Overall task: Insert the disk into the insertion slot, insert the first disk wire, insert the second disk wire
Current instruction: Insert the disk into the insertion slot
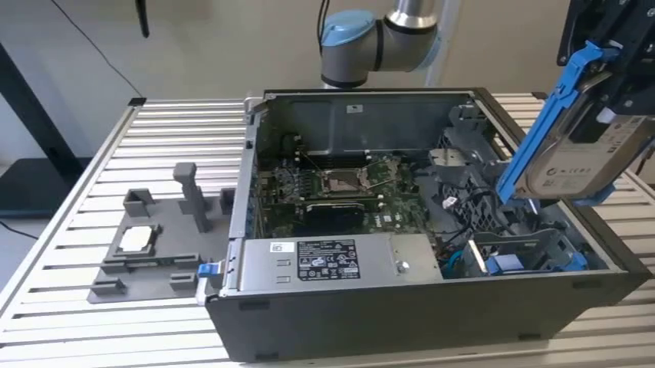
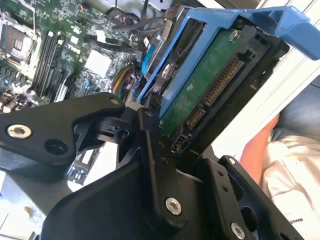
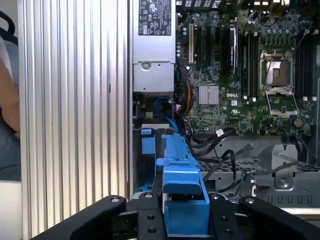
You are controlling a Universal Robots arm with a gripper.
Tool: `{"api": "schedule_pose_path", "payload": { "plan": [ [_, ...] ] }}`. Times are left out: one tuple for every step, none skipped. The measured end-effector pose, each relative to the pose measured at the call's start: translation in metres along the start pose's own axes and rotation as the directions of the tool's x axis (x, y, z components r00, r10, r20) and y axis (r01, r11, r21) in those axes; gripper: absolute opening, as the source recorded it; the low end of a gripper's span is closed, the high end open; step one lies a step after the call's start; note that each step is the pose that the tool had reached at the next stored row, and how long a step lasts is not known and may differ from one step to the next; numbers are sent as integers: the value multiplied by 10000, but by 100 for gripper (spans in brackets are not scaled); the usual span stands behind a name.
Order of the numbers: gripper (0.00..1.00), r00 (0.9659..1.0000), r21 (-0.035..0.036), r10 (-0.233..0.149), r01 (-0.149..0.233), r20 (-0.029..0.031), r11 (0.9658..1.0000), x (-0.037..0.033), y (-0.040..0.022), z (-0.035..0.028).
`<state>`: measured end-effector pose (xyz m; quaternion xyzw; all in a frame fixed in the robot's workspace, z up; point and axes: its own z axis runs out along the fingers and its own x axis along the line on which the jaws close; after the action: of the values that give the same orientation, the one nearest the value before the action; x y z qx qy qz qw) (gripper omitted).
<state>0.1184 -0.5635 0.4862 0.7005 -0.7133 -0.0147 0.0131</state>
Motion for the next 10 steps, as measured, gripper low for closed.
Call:
{"api": "schedule_pose_path", "payload": {
  "plan": [
    [33,10000,0,0,0,-1,10000,4,-1,10],
    [33,10000,0,0,0,0,10000,8,-1,20],
    [33,10000,0,-1,1,-1,10000,12,-2,29],
    [33,10000,0,-2,2,-1,10000,15,-3,40],
    [33,10000,0,-2,2,-1,10000,18,-3,51],
    [33,10000,0,-2,2,-2,10000,20,-4,66],
    [33,10000,0,-2,2,-2,10000,22,-5,82],
    [33,10000,0,-1,1,-1,10000,24,-5,99],
    [33,10000,0,0,0,-1,10000,26,-5,114],
    [33,10000,0,0,0,0,10000,28,-6,130]
  ]
}}
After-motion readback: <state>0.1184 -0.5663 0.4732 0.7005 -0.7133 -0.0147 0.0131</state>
